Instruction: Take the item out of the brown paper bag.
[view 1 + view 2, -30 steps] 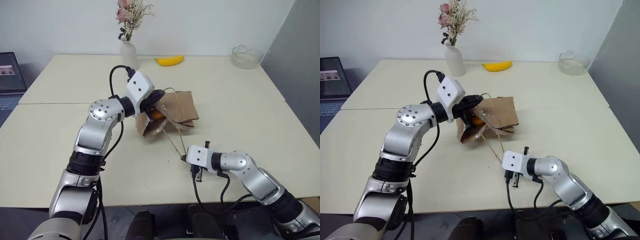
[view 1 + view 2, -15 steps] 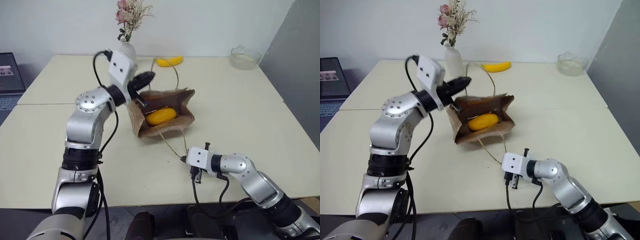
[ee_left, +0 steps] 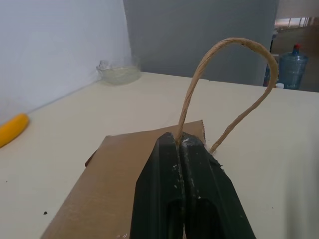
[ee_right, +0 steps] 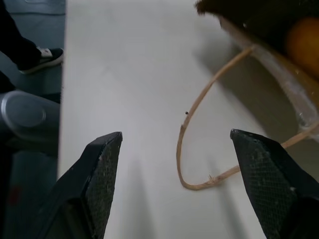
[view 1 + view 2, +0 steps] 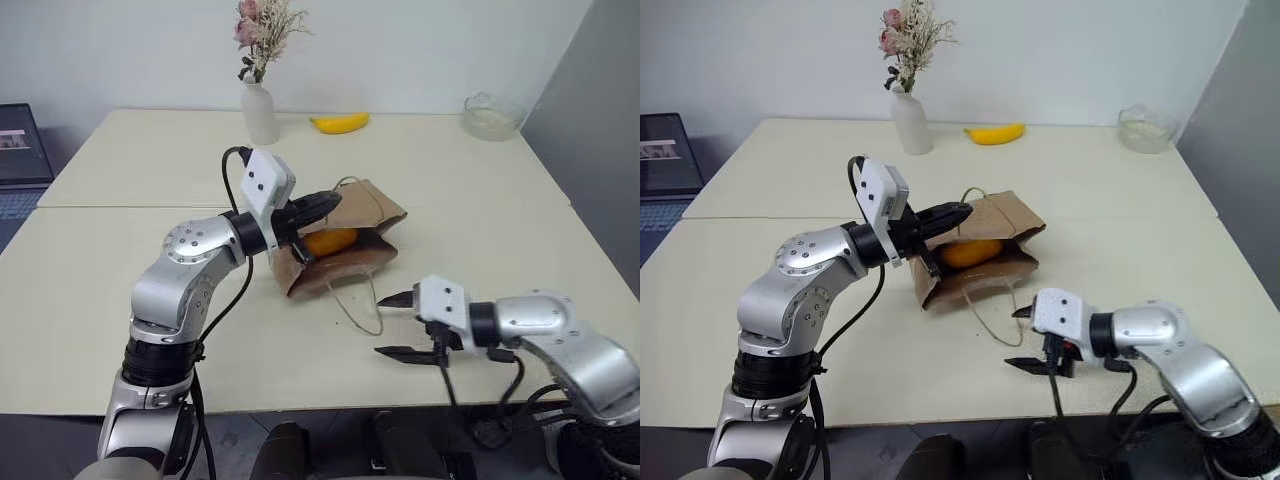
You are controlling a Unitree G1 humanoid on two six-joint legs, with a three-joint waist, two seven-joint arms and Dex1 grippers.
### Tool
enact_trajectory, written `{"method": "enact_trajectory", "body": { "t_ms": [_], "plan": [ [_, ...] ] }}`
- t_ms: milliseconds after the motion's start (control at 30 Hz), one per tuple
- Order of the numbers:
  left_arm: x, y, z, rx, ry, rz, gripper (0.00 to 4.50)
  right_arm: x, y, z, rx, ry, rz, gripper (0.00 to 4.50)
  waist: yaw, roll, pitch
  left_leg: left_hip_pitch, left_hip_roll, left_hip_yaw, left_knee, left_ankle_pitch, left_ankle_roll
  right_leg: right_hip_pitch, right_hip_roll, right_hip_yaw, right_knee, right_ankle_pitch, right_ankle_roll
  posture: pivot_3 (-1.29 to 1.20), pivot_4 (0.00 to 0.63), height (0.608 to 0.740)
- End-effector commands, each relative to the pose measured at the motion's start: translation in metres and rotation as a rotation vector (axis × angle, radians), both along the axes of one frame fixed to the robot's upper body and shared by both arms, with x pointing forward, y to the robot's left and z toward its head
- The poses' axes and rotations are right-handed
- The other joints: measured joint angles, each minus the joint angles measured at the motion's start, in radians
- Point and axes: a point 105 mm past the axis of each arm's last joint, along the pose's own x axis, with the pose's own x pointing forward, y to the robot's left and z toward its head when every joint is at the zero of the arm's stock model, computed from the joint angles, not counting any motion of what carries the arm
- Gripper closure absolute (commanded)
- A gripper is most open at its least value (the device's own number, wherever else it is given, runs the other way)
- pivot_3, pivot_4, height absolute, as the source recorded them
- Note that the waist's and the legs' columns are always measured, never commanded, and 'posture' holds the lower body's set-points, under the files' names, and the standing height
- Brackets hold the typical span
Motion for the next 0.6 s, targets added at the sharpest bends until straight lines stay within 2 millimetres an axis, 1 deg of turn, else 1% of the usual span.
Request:
{"method": "enact_trajectory", "body": {
  "t_ms": [33, 67, 167, 200, 267, 400, 500, 533, 600],
  "plan": [
    [-0.006, -0.001, 0.013, -0.025, -0.050, -0.006, 4.50, -0.008, 0.016, 0.020, 0.101, -0.009, 0.067, 0.79, -0.002, 0.000, 0.000, 0.000, 0.000, 0.000, 0.000, 0.000, 0.000, 0.000, 0.000, 0.000, 0.000, 0.000, 0.000, 0.00, 0.150, 0.740],
    [-0.005, 0.000, 0.015, -0.041, -0.052, 0.004, 4.50, -0.004, 0.022, 0.024, 0.127, -0.027, 0.059, 0.79, -0.005, 0.000, 0.000, 0.000, 0.000, 0.000, 0.000, 0.000, 0.000, 0.000, 0.000, 0.000, 0.000, 0.000, 0.000, 0.00, 0.150, 0.740],
    [-0.005, 0.004, 0.024, -0.089, -0.065, 0.015, 4.50, 0.016, 0.042, 0.033, 0.165, -0.109, 0.010, 0.79, -0.006, 0.000, 0.000, 0.001, 0.001, 0.000, 0.000, 0.000, 0.000, 0.000, 0.001, 0.001, 0.001, 0.000, 0.000, 0.00, 0.150, 0.740],
    [-0.006, 0.006, 0.027, -0.105, -0.064, 0.011, 4.50, 0.031, 0.048, 0.036, 0.173, -0.148, -0.038, 0.79, -0.007, 0.000, 0.000, 0.001, 0.001, 0.000, 0.000, 0.000, 0.000, -0.001, 0.001, 0.001, 0.001, 0.000, 0.000, 0.00, 0.150, 0.740],
    [-0.009, 0.008, 0.031, -0.119, -0.062, -0.002, 4.50, 0.052, 0.055, 0.040, 0.173, -0.199, -0.103, 0.79, -0.004, 0.000, 0.000, 0.000, 0.001, 0.000, 0.000, 0.000, 0.000, -0.001, 0.001, 0.000, 0.002, 0.000, 0.000, 0.00, 0.150, 0.740],
    [-0.012, 0.010, 0.034, -0.117, -0.061, -0.026, 4.50, 0.087, 0.065, 0.028, 0.102, -0.253, -0.155, 0.79, -0.001, 0.000, 0.000, -0.001, 0.000, 0.001, -0.001, 0.000, 0.000, -0.001, 0.000, 0.001, 0.000, 0.000, 0.000, 0.00, 0.150, 0.740],
    [-0.012, 0.011, 0.035, -0.114, -0.062, -0.027, 4.50, 0.104, 0.074, 0.024, 0.087, -0.274, -0.184, 0.16, 0.000, 0.000, 0.000, -0.002, -0.001, 0.001, -0.001, 0.000, 0.000, -0.001, -0.001, 0.001, -0.002, 0.000, 0.000, 0.00, 0.150, 0.740],
    [-0.011, 0.011, 0.036, -0.111, -0.064, -0.025, 4.50, 0.109, 0.077, 0.022, 0.061, -0.302, -0.183, 0.02, 0.000, 0.000, 0.000, -0.002, -0.001, 0.002, -0.001, 0.000, 0.000, -0.001, -0.002, 0.001, -0.002, 0.000, 0.000, 0.00, 0.150, 0.740],
    [-0.011, 0.012, 0.037, -0.110, -0.066, -0.022, 4.50, 0.118, 0.083, 0.019, 0.036, -0.329, -0.193, 0.02, -0.001, 0.000, 0.000, -0.002, -0.001, 0.002, -0.001, 0.000, 0.000, -0.002, -0.002, 0.001, -0.002, 0.001, -0.002, 0.00, 0.150, 0.740]
  ]
}}
